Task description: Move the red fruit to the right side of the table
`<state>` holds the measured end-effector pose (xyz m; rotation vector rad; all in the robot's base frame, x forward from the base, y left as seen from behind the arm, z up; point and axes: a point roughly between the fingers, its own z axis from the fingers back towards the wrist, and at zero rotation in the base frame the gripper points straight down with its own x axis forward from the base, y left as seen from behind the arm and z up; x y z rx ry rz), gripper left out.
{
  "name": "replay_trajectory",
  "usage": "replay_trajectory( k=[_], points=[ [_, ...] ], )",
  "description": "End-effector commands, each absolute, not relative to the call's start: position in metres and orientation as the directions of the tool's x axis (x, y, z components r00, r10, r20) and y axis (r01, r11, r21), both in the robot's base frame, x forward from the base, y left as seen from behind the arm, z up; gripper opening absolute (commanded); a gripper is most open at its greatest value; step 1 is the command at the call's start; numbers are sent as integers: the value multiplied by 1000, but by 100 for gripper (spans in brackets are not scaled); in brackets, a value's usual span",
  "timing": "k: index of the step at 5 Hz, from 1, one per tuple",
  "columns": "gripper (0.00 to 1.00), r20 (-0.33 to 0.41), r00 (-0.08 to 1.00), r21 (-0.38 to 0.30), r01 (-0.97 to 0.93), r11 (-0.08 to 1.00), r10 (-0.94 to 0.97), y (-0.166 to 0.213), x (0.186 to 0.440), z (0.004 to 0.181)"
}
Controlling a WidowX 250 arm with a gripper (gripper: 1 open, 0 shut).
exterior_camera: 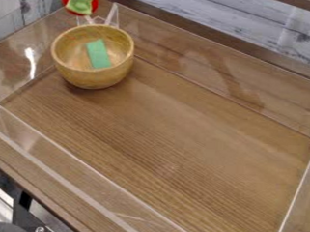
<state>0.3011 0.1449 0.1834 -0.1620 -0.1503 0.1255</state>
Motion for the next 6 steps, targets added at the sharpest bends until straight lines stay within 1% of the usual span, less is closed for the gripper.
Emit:
replay_trajectory(
  k=[1, 2, 3, 4, 5, 6],
  points=[
    [0, 190, 979, -157, -39, 987, 69, 126, 290, 204],
    [0, 185, 982, -168, 6, 986, 26, 111, 280, 206],
    [0, 173, 985, -178, 47, 983, -16, 96, 270, 205],
    [0, 163, 980, -189, 140, 972, -110, 70, 263, 203],
    [0, 186, 966, -198, 218, 956, -182, 44, 261, 218],
    [0, 198, 957, -207, 252, 945, -212, 12, 261, 233]
  ],
)
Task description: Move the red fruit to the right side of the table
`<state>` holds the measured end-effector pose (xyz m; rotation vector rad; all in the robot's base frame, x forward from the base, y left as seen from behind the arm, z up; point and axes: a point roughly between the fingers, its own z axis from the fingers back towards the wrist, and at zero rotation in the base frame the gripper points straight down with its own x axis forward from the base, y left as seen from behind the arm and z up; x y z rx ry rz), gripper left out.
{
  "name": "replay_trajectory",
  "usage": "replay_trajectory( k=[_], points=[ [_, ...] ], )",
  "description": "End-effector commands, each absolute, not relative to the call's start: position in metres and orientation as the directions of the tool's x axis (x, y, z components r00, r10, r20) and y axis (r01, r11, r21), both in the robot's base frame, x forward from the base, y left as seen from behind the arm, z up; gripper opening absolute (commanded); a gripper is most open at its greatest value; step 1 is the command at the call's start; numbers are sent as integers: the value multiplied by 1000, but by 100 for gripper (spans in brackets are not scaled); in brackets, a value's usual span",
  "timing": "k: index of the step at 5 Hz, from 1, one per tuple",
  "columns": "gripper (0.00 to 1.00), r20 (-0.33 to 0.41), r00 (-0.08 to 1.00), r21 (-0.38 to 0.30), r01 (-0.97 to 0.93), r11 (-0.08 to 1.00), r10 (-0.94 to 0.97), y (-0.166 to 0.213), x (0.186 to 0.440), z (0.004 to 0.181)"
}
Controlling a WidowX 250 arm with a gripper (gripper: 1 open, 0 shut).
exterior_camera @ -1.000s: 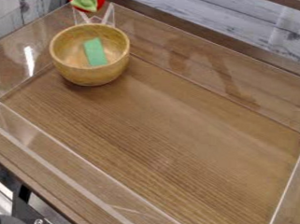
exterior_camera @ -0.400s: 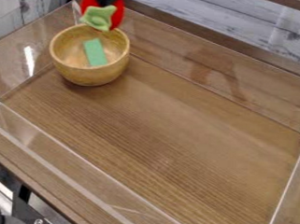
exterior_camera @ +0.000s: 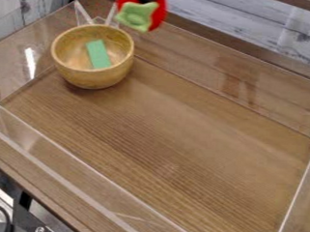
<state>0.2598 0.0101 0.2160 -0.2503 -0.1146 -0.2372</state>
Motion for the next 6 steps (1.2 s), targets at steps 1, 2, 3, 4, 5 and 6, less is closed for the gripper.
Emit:
replay_trajectory(
  k=[1, 2, 3, 4, 5, 6],
  points=[
    [0, 198, 951, -218, 280, 935, -238, -20, 257, 241],
    [0, 198, 936, -228, 333, 915, -291, -28, 245, 246],
    [0, 196, 920, -240, 382, 893, -341, -31, 232, 250],
    [0, 194, 914, -250, 397, 883, -356, -50, 218, 246],
    [0, 186, 909, -262, 412, 873, -374, -75, 201, 245],
    [0, 167, 916, -279, 398, 874, -364, -94, 182, 239]
  ],
)
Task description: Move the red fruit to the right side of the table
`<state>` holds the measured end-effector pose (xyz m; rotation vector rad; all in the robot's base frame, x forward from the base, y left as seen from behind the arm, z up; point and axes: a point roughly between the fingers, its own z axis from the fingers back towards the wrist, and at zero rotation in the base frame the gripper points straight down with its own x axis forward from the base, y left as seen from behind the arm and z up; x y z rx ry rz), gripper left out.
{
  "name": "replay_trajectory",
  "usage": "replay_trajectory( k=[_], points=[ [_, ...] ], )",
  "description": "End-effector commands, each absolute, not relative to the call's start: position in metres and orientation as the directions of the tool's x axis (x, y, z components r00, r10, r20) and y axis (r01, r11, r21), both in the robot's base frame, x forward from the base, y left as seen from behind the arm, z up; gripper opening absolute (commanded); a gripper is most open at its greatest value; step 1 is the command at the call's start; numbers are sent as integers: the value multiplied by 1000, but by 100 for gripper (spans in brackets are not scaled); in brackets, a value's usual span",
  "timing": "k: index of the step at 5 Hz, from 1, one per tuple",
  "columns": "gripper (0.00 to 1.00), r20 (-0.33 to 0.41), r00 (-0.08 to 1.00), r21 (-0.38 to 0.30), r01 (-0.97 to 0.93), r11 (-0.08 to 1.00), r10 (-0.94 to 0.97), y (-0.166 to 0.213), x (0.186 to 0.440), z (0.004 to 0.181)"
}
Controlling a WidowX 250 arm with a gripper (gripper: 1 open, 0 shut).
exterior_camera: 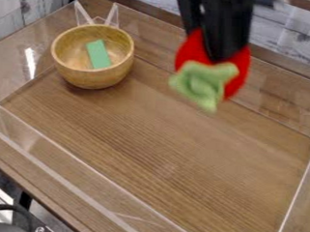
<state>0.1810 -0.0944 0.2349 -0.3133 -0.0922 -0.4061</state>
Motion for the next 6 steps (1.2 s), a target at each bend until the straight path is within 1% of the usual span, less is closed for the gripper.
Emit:
replay_trajectory(
  k=[1, 2, 3, 4, 5, 6],
  points=[
    [0, 140, 923, -299, 384, 873, -358, -108, 175, 219],
    [0, 115, 932, -304, 363, 881, -344, -114, 175, 199],
    [0, 111, 943, -324, 334, 885, -315, -112, 176, 182],
    [0, 115, 939, -341, 344, 875, -325, -111, 181, 162],
    [0, 118, 918, -371, 395, 841, -379, -107, 186, 147],
    [0, 130, 889, -378, 454, 807, -440, -103, 190, 137]
  ],
)
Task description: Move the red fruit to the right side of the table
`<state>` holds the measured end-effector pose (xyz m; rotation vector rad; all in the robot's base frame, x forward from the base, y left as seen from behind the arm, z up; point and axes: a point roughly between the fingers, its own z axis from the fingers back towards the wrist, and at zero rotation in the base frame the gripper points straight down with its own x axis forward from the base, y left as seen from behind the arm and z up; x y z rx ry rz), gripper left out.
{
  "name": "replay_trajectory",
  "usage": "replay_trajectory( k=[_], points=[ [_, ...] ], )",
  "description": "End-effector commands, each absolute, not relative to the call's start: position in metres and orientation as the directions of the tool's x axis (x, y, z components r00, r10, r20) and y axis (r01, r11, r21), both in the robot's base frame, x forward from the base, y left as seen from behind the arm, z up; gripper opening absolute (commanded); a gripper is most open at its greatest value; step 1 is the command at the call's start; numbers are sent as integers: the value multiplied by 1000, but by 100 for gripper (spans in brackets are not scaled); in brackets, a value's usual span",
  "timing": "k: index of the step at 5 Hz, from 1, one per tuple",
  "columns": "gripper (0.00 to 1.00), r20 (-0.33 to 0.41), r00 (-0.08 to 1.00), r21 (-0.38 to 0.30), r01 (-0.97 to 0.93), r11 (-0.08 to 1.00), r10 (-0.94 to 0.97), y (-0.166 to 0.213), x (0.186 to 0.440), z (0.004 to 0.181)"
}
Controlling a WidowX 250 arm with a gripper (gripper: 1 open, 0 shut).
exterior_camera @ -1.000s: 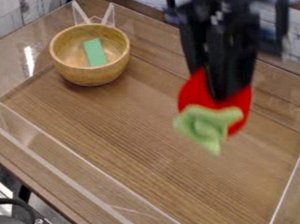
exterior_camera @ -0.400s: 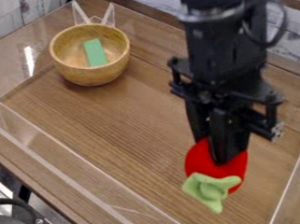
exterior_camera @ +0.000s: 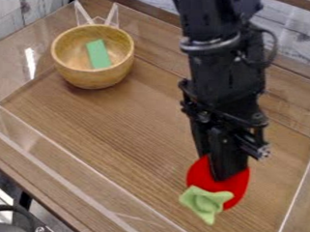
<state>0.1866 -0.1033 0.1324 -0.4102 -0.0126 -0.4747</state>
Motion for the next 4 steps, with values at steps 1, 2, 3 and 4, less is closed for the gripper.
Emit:
replay_trajectory(
  k=[1, 2, 3, 4],
  points=[
    [0, 144, 871, -384, 487, 785, -471, -102, 194, 132],
    [0, 155, 894, -387, 446, 807, -420, -93, 205, 115],
    [0, 160, 908, -395, 419, 818, -387, -87, 216, 99],
    [0, 162, 912, -403, 410, 818, -377, -99, 229, 82]
  ],
)
